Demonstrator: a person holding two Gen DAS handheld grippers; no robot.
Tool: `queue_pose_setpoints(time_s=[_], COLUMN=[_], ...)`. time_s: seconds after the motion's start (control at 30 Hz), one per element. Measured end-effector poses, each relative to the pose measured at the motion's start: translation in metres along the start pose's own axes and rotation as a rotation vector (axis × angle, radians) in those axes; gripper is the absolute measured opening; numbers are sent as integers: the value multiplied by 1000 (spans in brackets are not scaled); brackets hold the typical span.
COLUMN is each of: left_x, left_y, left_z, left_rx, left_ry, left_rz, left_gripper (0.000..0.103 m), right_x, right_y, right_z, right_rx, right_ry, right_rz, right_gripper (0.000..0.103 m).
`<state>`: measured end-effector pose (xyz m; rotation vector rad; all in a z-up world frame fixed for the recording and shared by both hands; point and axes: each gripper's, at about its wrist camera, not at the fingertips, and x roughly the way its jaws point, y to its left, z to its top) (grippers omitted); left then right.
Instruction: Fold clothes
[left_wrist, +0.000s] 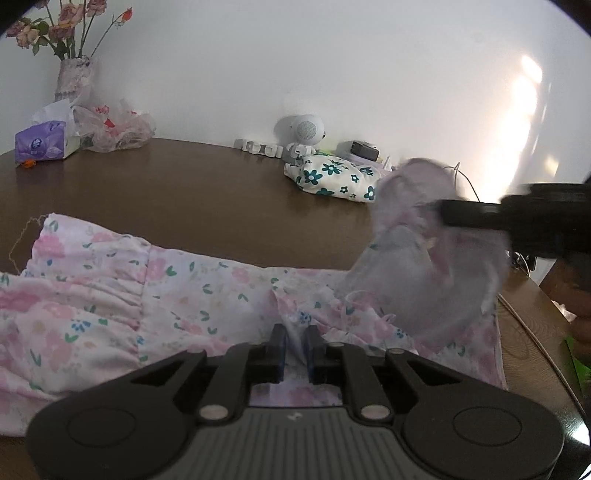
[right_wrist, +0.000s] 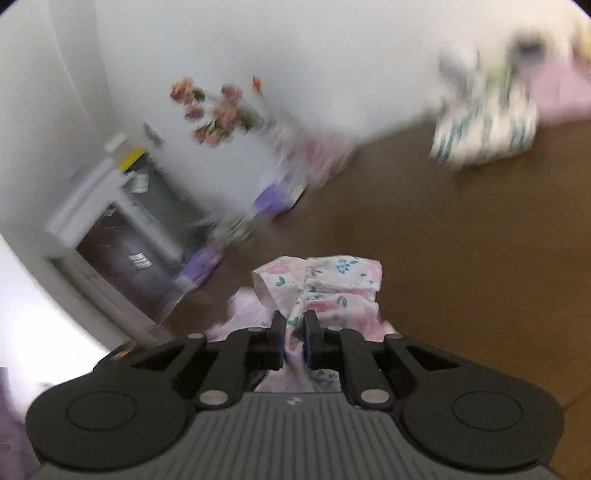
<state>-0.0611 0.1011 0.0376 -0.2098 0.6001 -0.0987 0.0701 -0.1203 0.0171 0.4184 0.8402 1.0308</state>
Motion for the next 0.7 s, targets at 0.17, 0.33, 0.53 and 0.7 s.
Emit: queue_pose_setpoints(time_s=[0.17,0.33,0.53,0.7], left_x=[2,-13,-40,9], left_y=[-9,-2,0,-35], left_z=[-1,2,32,39], left_rx=[48,23,85,242], left_ry=[-16,-56,-150,12], left_rz=[42,21,-206,-120], left_gripper=[10,39,87,29], right_x=[32,38,47,27], right_y=[-4,8,11,31], right_z=[-23,-30,-21,-27], right_rx=[5,-86,-121,-204], right_ry=[135,147,138,82], right_rz=[-65,-120,-143,-204], right_gripper=[10,10,11,42])
